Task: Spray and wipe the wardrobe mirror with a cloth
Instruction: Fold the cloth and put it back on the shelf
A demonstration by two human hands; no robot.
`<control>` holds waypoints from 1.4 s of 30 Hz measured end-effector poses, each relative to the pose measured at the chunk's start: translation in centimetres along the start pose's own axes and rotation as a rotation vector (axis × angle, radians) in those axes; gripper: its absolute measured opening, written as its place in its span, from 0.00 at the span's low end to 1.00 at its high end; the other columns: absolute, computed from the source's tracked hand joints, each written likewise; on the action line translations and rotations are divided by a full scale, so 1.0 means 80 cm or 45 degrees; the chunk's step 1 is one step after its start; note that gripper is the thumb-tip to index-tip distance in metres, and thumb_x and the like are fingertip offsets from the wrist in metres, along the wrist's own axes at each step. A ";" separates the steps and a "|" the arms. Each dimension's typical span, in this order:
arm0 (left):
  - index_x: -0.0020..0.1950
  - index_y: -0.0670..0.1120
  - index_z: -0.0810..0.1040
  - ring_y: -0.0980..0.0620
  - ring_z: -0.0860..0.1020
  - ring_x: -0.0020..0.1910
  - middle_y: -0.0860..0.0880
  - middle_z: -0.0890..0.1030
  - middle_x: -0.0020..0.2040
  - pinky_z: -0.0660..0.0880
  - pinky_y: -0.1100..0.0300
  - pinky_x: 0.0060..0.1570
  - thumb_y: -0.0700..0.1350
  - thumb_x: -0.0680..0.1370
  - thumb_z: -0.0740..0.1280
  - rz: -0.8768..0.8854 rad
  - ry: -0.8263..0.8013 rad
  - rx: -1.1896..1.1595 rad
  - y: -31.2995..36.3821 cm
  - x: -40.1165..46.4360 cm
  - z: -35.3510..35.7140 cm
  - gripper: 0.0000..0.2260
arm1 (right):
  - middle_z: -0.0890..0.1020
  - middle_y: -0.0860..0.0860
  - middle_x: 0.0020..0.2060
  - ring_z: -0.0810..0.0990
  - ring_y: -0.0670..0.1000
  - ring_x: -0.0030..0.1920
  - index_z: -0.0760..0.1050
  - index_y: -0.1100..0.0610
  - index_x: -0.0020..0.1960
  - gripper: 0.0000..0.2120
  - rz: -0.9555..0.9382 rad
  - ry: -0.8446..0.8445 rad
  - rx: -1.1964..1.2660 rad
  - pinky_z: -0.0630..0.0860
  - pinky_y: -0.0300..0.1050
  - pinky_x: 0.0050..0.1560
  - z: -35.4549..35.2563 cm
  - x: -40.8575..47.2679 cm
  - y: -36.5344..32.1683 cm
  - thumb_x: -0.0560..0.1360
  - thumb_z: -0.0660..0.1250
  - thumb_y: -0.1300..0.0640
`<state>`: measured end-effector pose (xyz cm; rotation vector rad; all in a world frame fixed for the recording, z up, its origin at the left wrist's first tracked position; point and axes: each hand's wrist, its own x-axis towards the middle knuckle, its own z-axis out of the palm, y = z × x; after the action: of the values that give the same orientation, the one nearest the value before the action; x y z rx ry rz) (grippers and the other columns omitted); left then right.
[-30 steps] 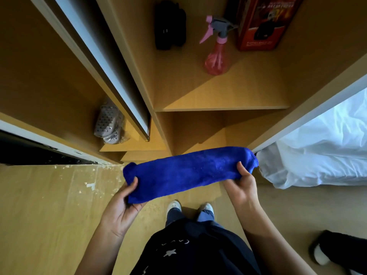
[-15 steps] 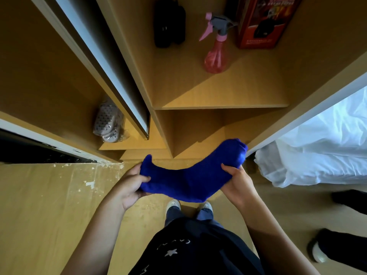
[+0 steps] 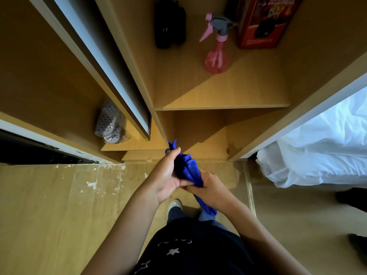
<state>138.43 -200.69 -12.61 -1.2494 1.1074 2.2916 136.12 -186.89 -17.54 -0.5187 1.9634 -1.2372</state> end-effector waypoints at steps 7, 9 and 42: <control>0.77 0.57 0.58 0.49 0.79 0.55 0.51 0.76 0.59 0.81 0.49 0.48 0.42 0.82 0.61 0.116 -0.040 0.334 -0.001 -0.001 -0.008 0.26 | 0.76 0.43 0.37 0.73 0.43 0.34 0.69 0.53 0.67 0.19 -0.047 -0.007 -0.324 0.69 0.39 0.40 0.001 0.000 0.010 0.78 0.63 0.64; 0.76 0.56 0.62 0.47 0.78 0.60 0.47 0.75 0.65 0.82 0.51 0.47 0.45 0.81 0.62 0.156 -0.025 0.325 0.002 0.000 -0.016 0.24 | 0.80 0.48 0.42 0.77 0.49 0.40 0.64 0.46 0.72 0.25 -0.017 -0.024 -0.300 0.73 0.43 0.45 -0.003 -0.001 0.008 0.79 0.61 0.63; 0.50 0.53 0.79 0.61 0.78 0.44 0.60 0.81 0.44 0.78 0.58 0.44 0.46 0.76 0.70 1.176 0.069 1.546 0.090 -0.019 -0.056 0.04 | 0.81 0.43 0.46 0.80 0.41 0.46 0.75 0.48 0.57 0.10 -0.049 0.117 -0.474 0.77 0.36 0.46 -0.133 -0.012 -0.044 0.76 0.70 0.54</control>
<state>137.71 -208.59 -9.31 -0.2781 2.8294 1.3082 128.40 -181.59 -11.30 -0.6959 2.2866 -0.9326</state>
